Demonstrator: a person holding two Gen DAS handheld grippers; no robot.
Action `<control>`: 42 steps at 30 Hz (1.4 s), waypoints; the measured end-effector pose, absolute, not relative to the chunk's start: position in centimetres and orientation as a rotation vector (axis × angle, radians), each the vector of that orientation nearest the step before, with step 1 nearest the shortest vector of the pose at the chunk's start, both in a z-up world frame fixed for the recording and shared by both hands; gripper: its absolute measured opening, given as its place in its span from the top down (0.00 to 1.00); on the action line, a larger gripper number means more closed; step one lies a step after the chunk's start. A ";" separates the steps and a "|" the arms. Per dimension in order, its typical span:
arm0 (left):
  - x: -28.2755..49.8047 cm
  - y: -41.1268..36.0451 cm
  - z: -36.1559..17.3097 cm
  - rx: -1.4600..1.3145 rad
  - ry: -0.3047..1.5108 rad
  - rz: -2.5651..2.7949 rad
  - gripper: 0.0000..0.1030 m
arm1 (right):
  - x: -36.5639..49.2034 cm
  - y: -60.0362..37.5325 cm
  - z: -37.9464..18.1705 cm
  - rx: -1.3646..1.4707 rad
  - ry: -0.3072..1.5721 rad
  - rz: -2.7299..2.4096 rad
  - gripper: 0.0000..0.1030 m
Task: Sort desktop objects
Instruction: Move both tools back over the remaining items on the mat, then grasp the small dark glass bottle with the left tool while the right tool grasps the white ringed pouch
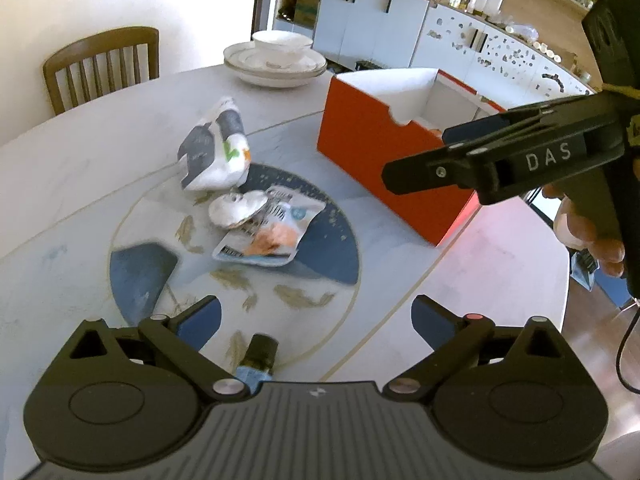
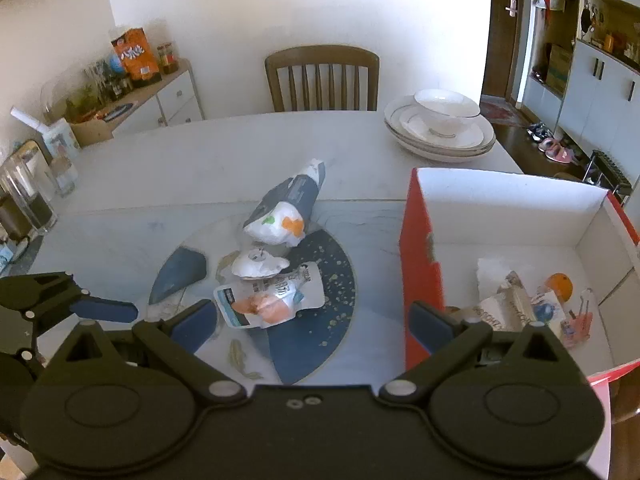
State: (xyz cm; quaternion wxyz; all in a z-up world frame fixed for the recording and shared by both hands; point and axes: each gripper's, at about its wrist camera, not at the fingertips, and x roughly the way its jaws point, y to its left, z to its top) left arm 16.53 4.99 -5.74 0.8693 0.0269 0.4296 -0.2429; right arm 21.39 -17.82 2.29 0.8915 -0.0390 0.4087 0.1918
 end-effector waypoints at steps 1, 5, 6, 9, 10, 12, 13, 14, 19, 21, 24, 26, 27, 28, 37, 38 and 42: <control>16.5 5.2 -6.0 0.060 0.902 -0.508 0.01 | 21.4 -17.5 2.1 -0.087 0.850 0.397 0.01; 16.6 6.0 -7.0 0.056 0.919 -0.496 0.01 | 21.8 -16.1 1.2 -0.105 0.862 0.392 0.01; 16.6 6.3 -7.2 0.048 0.926 -0.494 0.01 | 21.9 -15.7 1.0 -0.110 0.861 0.391 0.01; 16.8 6.9 -8.0 0.039 0.943 -0.490 0.01 | 22.4 -14.6 0.5 -0.128 0.860 0.391 0.01; 16.9 7.1 -8.3 0.039 0.947 -0.491 0.01 | 22.6 -14.3 0.3 -0.135 0.858 0.395 0.01; 17.0 7.4 -8.8 0.044 0.955 -0.489 0.01 | 23.0 -13.4 0.0 -0.153 0.852 0.402 0.01; 17.0 7.5 -9.0 0.045 0.959 -0.489 0.01 | 23.2 -13.0 -0.1 -0.159 0.849 0.407 0.01; 17.0 7.6 -9.2 0.046 0.963 -0.489 0.01 | 23.5 -12.6 -0.3 -0.166 0.847 0.411 0.01; 16.9 8.1 -10.1 0.059 0.962 -0.478 0.01 | 24.9 -11.0 -1.5 -0.185 0.846 0.421 0.01; 16.9 8.2 -10.4 0.068 0.958 -0.472 0.01 | 25.3 -10.6 -1.9 -0.191 0.839 0.417 0.01; 16.9 8.4 -10.8 0.069 0.958 -0.465 0.01 | 26.0 -9.8 -2.4 -0.195 0.838 0.415 0.01; 16.8 8.6 -11.0 0.071 0.959 -0.466 0.01 | 26.6 -9.5 -2.9 -0.188 0.847 0.416 0.01; 16.7 8.6 -11.1 0.075 0.958 -0.467 0.01 | 26.9 -9.3 -3.1 -0.185 0.852 0.416 0.01; 16.7 8.6 -11.1 0.079 0.956 -0.468 0.01 | 27.2 -9.1 -3.3 -0.183 0.858 0.414 0.01; 16.7 8.9 -11.4 0.078 0.948 -0.462 0.02 | 28.9 -8.1 -5.3 -0.180 0.908 0.397 0.05; 16.7 8.9 -11.5 0.081 0.948 -0.460 0.02 | 29.0 -8.0 -5.5 -0.182 0.911 0.396 0.05; 16.4 9.0 -11.7 0.094 0.949 -0.460 0.02 | 29.3 -7.5 -6.0 -0.197 0.926 0.399 0.08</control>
